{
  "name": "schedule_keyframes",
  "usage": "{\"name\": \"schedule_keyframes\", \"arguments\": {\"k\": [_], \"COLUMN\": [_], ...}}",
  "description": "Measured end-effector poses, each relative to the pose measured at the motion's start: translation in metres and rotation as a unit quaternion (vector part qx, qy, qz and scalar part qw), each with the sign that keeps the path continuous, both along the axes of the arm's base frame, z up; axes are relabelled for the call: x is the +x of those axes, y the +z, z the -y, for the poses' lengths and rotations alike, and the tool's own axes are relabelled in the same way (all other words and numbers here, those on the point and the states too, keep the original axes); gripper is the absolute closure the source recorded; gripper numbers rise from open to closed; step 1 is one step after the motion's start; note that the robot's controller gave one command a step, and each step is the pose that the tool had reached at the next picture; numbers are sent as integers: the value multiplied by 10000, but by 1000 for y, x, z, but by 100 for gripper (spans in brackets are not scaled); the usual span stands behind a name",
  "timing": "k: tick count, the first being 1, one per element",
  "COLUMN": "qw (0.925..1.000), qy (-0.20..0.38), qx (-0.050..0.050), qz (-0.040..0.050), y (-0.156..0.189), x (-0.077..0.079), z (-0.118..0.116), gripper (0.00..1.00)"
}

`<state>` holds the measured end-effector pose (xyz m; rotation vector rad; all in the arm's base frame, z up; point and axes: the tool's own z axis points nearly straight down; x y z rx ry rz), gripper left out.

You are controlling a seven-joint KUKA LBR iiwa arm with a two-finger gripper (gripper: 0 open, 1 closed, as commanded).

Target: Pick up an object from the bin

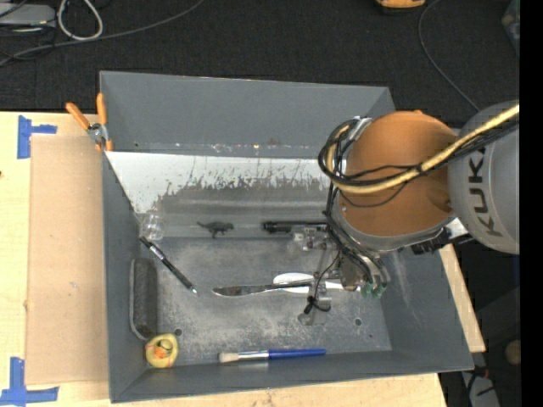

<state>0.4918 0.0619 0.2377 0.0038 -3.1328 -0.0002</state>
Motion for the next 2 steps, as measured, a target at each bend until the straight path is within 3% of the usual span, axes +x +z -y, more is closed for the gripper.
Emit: {"name": "schedule_keyframes", "arguments": {"k": [1, 2], "qw": [10000, 9972], "qy": [-14, 743], "qx": [2, 7], "qz": [33, 48], "y": [3, -60], "x": [1, 37], "z": [1, 6], "gripper": [0, 0]}}
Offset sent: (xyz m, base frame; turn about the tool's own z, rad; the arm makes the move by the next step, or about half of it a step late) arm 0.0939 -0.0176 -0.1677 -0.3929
